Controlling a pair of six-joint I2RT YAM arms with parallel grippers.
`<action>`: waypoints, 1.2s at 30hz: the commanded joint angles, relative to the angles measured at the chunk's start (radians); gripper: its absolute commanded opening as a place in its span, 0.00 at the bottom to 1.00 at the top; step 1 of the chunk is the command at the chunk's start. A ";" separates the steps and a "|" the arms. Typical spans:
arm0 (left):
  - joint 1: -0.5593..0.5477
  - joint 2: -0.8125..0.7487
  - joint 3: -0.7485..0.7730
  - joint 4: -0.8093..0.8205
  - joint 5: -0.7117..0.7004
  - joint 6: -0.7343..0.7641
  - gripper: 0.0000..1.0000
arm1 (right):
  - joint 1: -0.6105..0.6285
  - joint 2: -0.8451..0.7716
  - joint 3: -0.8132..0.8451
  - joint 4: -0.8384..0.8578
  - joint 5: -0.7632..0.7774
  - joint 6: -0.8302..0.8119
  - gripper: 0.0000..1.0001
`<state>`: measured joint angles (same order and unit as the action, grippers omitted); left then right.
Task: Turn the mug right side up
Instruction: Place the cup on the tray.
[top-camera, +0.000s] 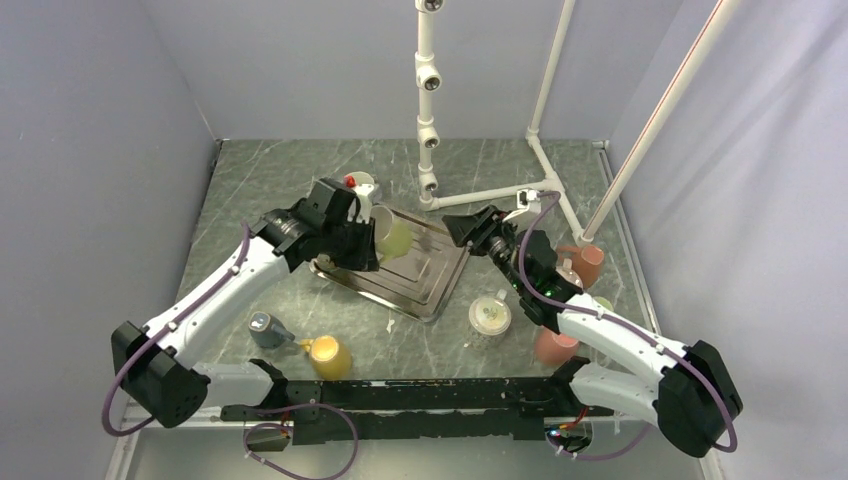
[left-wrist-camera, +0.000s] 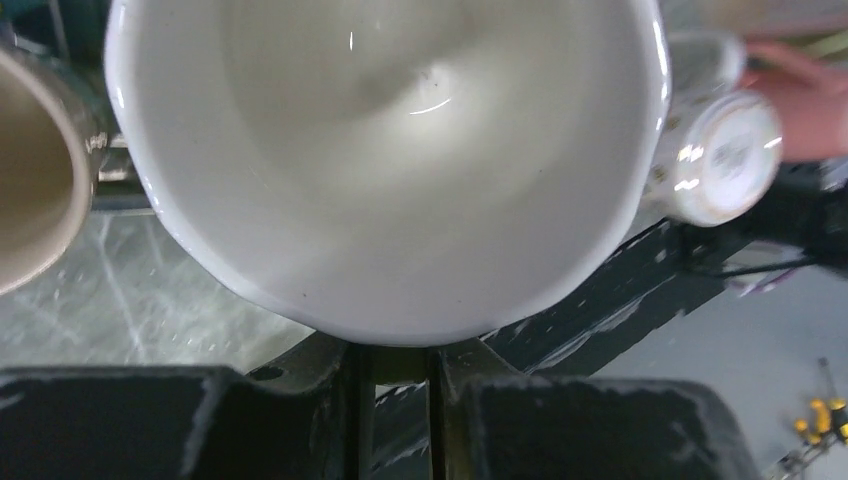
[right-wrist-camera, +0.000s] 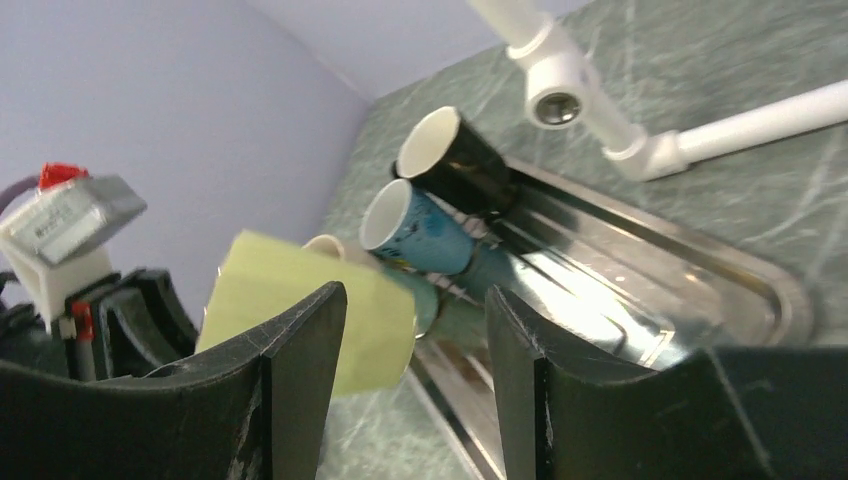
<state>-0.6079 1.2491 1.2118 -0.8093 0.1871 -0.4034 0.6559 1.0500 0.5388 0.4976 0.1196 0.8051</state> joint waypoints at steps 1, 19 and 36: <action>-0.009 0.014 0.066 -0.126 -0.018 0.115 0.03 | -0.004 -0.013 0.056 -0.159 0.105 -0.117 0.57; -0.009 0.147 -0.078 -0.101 -0.117 0.102 0.03 | -0.011 -0.001 0.045 -0.175 0.084 -0.094 0.56; -0.009 0.260 -0.095 -0.101 -0.303 0.060 0.03 | -0.017 -0.022 0.041 -0.197 0.077 -0.107 0.56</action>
<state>-0.6125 1.5005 1.1046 -0.9131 -0.0490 -0.3149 0.6437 1.0565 0.5632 0.2836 0.1825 0.7132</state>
